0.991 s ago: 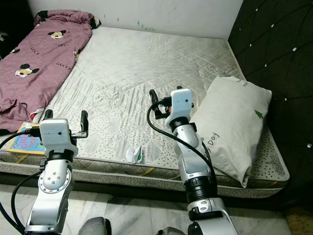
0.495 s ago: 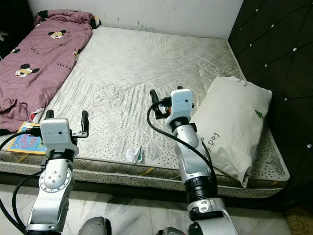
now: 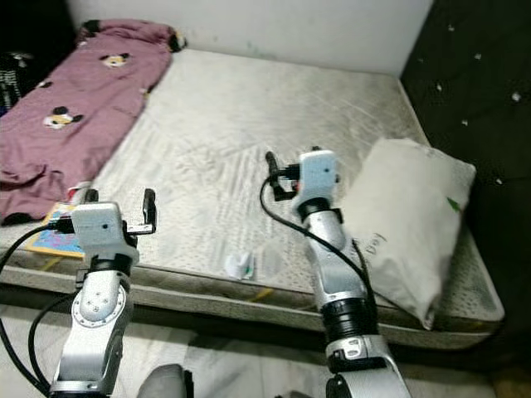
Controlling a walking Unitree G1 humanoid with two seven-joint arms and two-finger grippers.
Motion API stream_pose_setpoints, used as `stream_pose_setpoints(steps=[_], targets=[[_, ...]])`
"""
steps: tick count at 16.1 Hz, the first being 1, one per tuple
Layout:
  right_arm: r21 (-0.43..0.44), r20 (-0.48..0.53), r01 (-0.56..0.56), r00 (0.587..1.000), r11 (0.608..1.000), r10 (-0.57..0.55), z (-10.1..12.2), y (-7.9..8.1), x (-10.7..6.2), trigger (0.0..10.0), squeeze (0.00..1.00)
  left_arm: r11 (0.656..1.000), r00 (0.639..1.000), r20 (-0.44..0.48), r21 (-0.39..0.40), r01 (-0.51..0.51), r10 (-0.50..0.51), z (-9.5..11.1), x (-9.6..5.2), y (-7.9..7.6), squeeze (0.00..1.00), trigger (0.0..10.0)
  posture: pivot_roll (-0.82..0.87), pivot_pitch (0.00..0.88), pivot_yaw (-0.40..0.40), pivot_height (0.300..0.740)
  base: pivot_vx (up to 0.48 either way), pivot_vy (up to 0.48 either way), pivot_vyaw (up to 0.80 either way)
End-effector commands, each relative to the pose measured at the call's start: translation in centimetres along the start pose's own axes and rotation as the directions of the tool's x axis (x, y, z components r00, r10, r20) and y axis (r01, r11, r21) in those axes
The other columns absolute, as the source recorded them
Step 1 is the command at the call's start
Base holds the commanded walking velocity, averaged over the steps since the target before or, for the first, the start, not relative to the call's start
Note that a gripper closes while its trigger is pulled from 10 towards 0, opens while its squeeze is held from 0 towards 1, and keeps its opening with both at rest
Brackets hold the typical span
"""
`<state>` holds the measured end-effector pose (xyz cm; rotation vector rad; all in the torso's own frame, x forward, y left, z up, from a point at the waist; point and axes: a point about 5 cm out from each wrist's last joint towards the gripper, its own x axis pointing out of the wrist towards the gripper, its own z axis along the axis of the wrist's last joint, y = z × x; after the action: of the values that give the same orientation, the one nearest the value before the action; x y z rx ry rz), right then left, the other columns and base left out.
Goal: Clean up the room
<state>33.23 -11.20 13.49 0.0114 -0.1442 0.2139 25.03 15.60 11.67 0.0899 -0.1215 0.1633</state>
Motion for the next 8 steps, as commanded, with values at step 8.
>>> stream_pose_setpoints(steps=[8], targets=[[0.0,-0.008,-0.014,1.0,1.0,0.014,0.02,0.4,0.23,10.0,0.0,1.0,1.0,-0.012,0.001,-0.002,0.002,-0.15,0.17,0.19,0.0,10.0,0.02,0.014,-0.095,0.74,0.0,0.459,0.0]])
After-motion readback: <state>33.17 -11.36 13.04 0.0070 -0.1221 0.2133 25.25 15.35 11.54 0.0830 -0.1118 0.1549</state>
